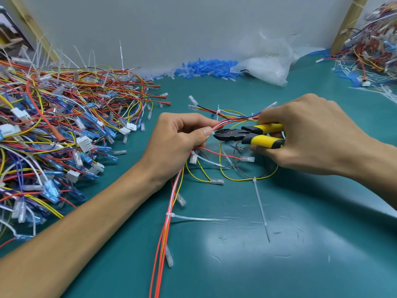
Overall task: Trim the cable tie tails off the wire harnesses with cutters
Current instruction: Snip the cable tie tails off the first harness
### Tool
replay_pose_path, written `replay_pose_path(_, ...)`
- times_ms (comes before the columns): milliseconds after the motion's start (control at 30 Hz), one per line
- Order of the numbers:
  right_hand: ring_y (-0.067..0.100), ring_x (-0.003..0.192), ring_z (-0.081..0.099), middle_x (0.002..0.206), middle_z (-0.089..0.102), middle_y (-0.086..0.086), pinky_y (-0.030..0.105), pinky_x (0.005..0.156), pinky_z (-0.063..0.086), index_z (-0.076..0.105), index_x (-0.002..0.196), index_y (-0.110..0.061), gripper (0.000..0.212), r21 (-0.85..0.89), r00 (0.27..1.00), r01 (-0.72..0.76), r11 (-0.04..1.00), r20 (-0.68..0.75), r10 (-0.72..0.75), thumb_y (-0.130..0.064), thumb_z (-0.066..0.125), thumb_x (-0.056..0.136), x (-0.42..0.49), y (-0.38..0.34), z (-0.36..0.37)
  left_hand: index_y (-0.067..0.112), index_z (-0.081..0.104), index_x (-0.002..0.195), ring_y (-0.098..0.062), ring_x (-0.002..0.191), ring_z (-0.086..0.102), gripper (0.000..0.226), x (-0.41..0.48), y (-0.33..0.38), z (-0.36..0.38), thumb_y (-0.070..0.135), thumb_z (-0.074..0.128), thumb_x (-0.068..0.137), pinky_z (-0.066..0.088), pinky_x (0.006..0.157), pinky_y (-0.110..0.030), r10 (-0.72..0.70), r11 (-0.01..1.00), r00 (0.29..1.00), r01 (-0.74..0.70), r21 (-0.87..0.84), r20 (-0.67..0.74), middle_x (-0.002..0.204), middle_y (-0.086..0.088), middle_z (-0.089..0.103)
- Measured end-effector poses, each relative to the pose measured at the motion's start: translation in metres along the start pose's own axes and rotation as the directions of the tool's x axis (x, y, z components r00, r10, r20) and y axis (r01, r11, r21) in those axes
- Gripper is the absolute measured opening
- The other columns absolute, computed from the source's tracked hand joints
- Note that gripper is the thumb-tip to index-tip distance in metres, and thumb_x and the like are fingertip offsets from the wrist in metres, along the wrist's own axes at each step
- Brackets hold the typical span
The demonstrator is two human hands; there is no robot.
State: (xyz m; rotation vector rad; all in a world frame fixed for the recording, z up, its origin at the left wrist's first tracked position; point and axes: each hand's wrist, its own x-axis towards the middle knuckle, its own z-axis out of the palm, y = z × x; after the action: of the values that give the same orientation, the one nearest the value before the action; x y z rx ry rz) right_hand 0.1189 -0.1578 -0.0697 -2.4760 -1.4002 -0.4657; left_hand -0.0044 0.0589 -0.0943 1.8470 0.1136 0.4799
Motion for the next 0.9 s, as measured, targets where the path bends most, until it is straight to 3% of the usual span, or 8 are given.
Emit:
replay_pose_path(100,0.036,0.07,0.054,0.068,0.065,-0.007,0.034,0.056,0.043,0.067,0.083,-0.024,0.037,0.027,1.0,-0.012,1.0,0.01,0.012,-0.061,0.065,0.082,0.0,-0.001,0.001,0.002,0.078,0.1,-0.011,0.06,0.045,0.021,-0.001,0.0,0.0,-0.009,0.061,0.096,0.039,0.06,-0.02,0.019,1.0,1.0,-0.019,0.012,0.017,0.06,0.003,0.053)
replay_pose_path(267,0.016,0.058,0.049,0.055,0.052,-0.003,0.031,0.051,0.037,0.066,0.077,-0.022,0.038,0.064,0.999,-0.036,0.997,0.04,0.034,-0.06,0.071,0.082,-0.001,-0.003,0.003,0.001,0.079,0.1,-0.011,0.06,0.044,0.02,0.0,0.0,0.0,-0.009,0.061,0.095,0.038,0.06,-0.019,0.024,1.0,1.0,-0.024,0.013,0.015,0.06,0.001,0.053)
replay_pose_path(400,0.023,0.057,0.046,0.053,0.048,0.001,0.031,0.05,0.038,0.065,0.073,-0.02,0.042,0.07,0.998,-0.033,0.997,0.061,0.029,-0.061,0.069,0.082,-0.001,-0.005,0.0,0.003,0.079,0.1,-0.013,0.061,0.043,0.021,0.0,0.0,0.0,-0.009,0.062,0.095,0.037,0.06,-0.021,0.026,1.0,1.0,-0.026,0.013,0.018,0.06,0.0,0.053)
replay_pose_path(600,0.036,0.06,0.038,0.053,0.039,0.008,0.037,0.049,0.038,0.054,0.067,-0.015,0.037,0.069,0.989,-0.023,0.997,0.147,0.013,-0.043,0.073,0.083,0.0,-0.005,-0.007,0.005,0.079,0.1,-0.017,0.063,0.042,0.021,-0.001,0.001,0.001,-0.007,0.062,0.095,0.036,0.06,-0.026,0.041,0.999,0.999,-0.042,0.022,0.034,0.063,-0.005,0.052)
replay_pose_path(900,0.033,0.063,0.048,0.063,0.05,0.006,0.04,0.054,0.036,0.048,0.074,-0.018,0.042,0.141,0.965,-0.047,0.989,0.261,0.009,-0.056,0.055,0.089,-0.003,-0.012,0.004,0.004,0.079,0.099,-0.015,0.061,0.044,0.021,-0.002,0.002,-0.001,-0.006,0.062,0.096,0.037,0.058,-0.023,0.046,0.998,0.999,-0.046,0.053,-0.006,0.062,-0.007,0.052)
